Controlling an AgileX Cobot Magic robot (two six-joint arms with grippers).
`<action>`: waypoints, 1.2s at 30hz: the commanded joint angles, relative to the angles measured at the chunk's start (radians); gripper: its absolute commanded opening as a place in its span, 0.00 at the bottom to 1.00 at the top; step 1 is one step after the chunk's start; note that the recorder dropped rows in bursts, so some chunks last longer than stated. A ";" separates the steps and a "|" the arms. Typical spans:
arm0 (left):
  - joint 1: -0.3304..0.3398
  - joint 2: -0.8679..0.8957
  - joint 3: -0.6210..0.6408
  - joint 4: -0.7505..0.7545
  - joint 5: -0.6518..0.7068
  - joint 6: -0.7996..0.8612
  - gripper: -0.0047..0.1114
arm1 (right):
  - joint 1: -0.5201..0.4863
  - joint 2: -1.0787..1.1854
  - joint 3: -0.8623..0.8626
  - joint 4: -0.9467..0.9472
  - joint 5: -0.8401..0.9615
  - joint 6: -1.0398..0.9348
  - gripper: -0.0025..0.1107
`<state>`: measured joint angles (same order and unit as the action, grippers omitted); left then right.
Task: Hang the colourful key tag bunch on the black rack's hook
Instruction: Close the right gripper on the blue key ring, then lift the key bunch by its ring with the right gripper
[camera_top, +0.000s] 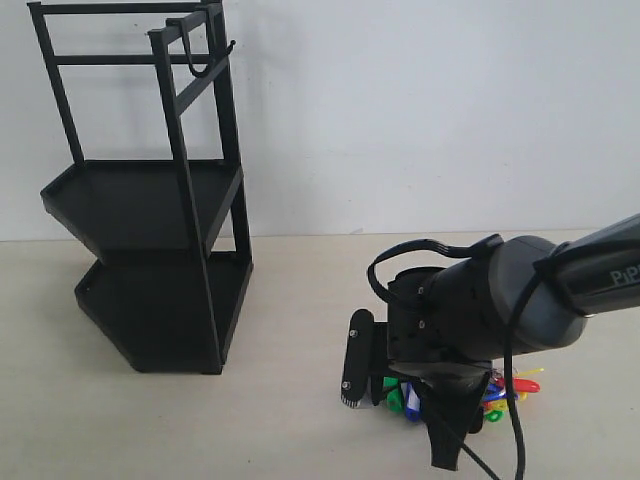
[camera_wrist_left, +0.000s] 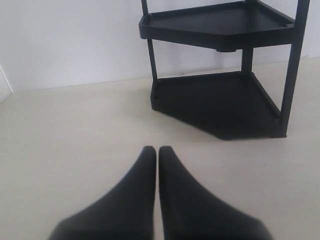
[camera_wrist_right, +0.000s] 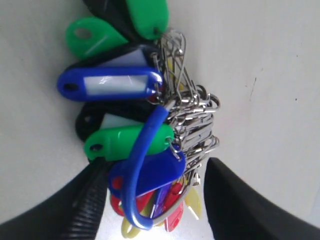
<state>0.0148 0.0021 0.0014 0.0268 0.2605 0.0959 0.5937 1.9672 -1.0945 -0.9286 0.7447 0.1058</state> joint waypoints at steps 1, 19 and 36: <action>-0.001 -0.002 -0.001 -0.003 -0.006 0.001 0.08 | -0.006 -0.001 -0.004 -0.002 -0.020 0.002 0.50; -0.001 -0.002 -0.001 -0.003 -0.006 0.001 0.08 | -0.006 -0.001 -0.004 0.008 -0.019 -0.002 0.02; -0.001 -0.002 -0.001 -0.003 -0.006 0.001 0.08 | -0.006 -0.090 -0.074 0.148 0.037 0.085 0.02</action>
<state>0.0148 0.0021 0.0014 0.0268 0.2605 0.0959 0.5898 1.9385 -1.1558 -0.8434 0.7947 0.1777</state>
